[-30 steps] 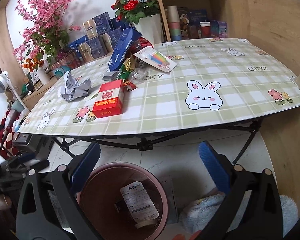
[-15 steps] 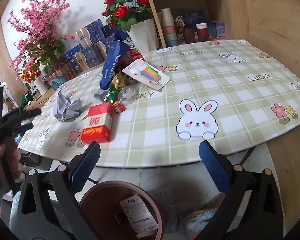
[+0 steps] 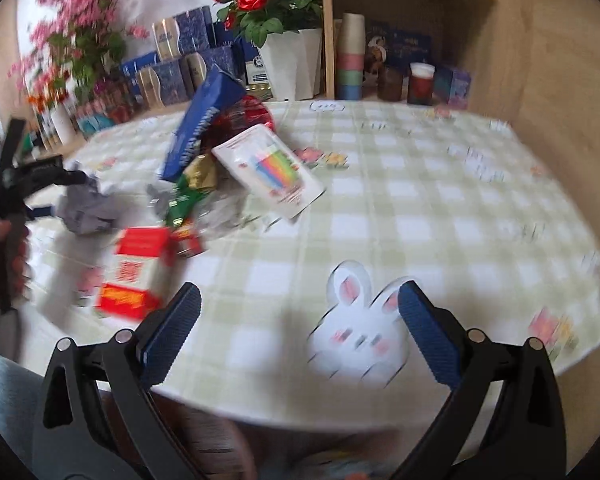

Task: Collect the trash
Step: 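Grasp the crumpled white paper with the left tool while the right tool grasps the colored-pen card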

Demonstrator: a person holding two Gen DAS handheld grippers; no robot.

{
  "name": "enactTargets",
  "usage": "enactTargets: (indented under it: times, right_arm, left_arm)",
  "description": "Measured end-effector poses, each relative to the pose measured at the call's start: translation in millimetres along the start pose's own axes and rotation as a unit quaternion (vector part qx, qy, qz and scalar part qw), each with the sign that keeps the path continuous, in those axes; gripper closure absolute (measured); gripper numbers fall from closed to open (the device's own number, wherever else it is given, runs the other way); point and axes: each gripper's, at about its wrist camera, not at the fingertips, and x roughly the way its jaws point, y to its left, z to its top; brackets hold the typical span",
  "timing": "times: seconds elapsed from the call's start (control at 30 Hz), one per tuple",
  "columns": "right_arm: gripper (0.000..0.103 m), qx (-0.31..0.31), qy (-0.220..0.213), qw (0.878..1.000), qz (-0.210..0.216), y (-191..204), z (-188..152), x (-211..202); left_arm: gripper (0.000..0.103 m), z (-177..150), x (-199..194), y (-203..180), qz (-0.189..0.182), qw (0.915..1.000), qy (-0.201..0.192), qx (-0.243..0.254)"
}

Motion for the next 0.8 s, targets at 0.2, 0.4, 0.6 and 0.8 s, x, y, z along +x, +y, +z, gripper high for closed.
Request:
enactTargets:
  times: [0.2,0.4,0.6,0.8]
  right_arm:
    - [0.006,-0.063,0.015,0.998,0.019,-4,38,35]
    - [0.006,-0.161,0.05,0.985,0.044,9,69,71]
    - [0.006,-0.2,0.068,0.976,0.058,25,85,101]
    - [0.006,-0.197,0.089,0.974,0.072,33,95,131]
  left_arm:
    - [0.018,-3,15,4,-0.007,0.9997,0.018,-0.015]
    - [0.049,-5,15,13,-0.019,0.9994,0.027,-0.01]
    - [0.066,-5,-5,14,-0.059,0.9982,0.009,0.005]
    - [0.067,-2,-23,11,-0.09,0.9956,-0.007,0.025]
